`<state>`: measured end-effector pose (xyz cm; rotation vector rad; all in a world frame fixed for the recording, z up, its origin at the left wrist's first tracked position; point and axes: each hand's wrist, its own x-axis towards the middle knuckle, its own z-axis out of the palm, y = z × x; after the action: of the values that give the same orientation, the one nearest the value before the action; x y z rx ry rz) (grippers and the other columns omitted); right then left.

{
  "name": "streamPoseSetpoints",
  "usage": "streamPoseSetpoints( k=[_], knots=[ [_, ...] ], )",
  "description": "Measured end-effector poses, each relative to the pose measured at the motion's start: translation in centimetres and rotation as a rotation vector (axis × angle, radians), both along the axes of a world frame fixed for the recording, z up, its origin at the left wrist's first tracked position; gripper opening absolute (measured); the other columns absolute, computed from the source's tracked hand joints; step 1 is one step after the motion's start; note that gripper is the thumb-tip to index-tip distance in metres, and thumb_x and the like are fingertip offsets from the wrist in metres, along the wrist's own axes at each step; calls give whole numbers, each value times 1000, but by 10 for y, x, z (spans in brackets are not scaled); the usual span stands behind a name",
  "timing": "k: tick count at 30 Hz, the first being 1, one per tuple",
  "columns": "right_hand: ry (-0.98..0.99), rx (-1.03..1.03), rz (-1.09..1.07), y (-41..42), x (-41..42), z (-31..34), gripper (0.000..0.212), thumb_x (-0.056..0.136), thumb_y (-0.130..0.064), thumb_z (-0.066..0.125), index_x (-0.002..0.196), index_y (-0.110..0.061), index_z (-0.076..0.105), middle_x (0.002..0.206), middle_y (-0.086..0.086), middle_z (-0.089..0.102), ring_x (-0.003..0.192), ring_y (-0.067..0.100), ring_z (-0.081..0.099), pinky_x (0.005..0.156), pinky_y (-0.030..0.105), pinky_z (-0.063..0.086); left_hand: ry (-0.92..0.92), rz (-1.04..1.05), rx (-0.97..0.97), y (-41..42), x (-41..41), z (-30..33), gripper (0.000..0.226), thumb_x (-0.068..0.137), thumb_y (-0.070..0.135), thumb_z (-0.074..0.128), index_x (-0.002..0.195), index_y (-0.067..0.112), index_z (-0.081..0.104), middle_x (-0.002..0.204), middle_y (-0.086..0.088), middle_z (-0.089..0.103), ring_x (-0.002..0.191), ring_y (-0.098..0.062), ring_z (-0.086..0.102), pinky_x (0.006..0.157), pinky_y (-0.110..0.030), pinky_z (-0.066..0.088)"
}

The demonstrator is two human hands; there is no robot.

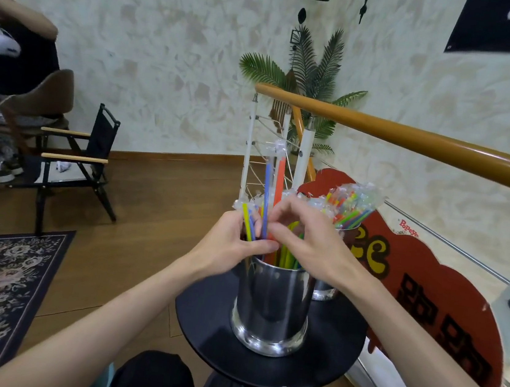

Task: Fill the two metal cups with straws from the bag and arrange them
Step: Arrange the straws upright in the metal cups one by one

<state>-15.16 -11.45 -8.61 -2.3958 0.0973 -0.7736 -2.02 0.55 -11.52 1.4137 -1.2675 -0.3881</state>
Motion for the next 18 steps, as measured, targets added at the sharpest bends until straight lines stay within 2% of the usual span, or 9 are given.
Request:
streamPoseSetpoints(
  k=[3, 5, 7, 9, 10, 12, 14, 18],
  knots=[
    [51, 9, 20, -1, -1, -4, 19, 99, -6, 58, 100, -19, 72, 97, -10, 71, 93, 10, 65, 78, 18, 48, -6, -37, 9, 2, -1, 4, 33, 88, -1, 72, 78, 30, 66, 70, 15, 69, 69, -2, 66, 68, -16, 51],
    [49, 16, 1, -2, -2, -4, 27, 100, -3, 54, 107, -20, 74, 102, -14, 72, 99, 5, 65, 82, 15, 48, 1, -34, 4, 2, 2, 2, 26, 87, 1, 75, 83, 26, 68, 78, 11, 73, 77, -7, 71, 72, -20, 54],
    [38, 6, -17, -1, -3, -2, 34, 100, 0, 50, 114, -20, 75, 110, -14, 72, 106, -1, 63, 90, 12, 47, 14, -1, -3, 2, 5, 1, 24, 84, 4, 79, 78, 26, 70, 80, 1, 74, 81, -14, 73, 73, -26, 57],
    [29, -12, -33, 0, -4, 0, 40, 99, 2, 48, 118, -21, 74, 115, -15, 70, 112, -5, 60, 96, 10, 44, 13, 34, -8, 0, 8, -2, 20, 82, 8, 82, 74, 10, 64, 75, -12, 69, 76, -21, 70, 72, -37, 60],
    [26, -23, -41, 0, -3, 1, 41, 98, 3, 47, 120, -20, 73, 116, -14, 69, 113, -6, 60, 97, 9, 43, 14, 54, -12, -1, 9, -3, 24, 81, 10, 83, 72, 9, 60, 72, -15, 66, 72, -22, 67, 71, -40, 60],
    [2, -69, -59, -1, -3, 4, 42, 99, 4, 47, 124, -18, 72, 118, -10, 69, 114, -3, 60, 97, 9, 43, 36, 68, -15, -1, 9, -4, 29, 82, 10, 82, 65, 26, 63, 69, -3, 65, 69, -18, 65, 70, -35, 58],
    [-63, -138, -89, -4, -2, 8, 40, 99, 5, 51, 125, -18, 71, 118, -8, 69, 111, -2, 59, 97, 11, 44, 62, 63, -22, 0, 9, -4, 31, 85, 12, 78, 65, 32, 65, 79, 0, 72, 77, -18, 70, 77, -36, 59],
    [-244, -268, -174, -15, 2, 25, 39, 88, 8, 69, 120, -13, 74, 106, -8, 69, 97, -1, 59, 89, 8, 46, 112, 51, -51, 1, 11, -7, 18, 89, 6, 73, 83, 5, 56, 95, -8, 77, 88, -22, 74, 84, -37, 60]
  ],
)
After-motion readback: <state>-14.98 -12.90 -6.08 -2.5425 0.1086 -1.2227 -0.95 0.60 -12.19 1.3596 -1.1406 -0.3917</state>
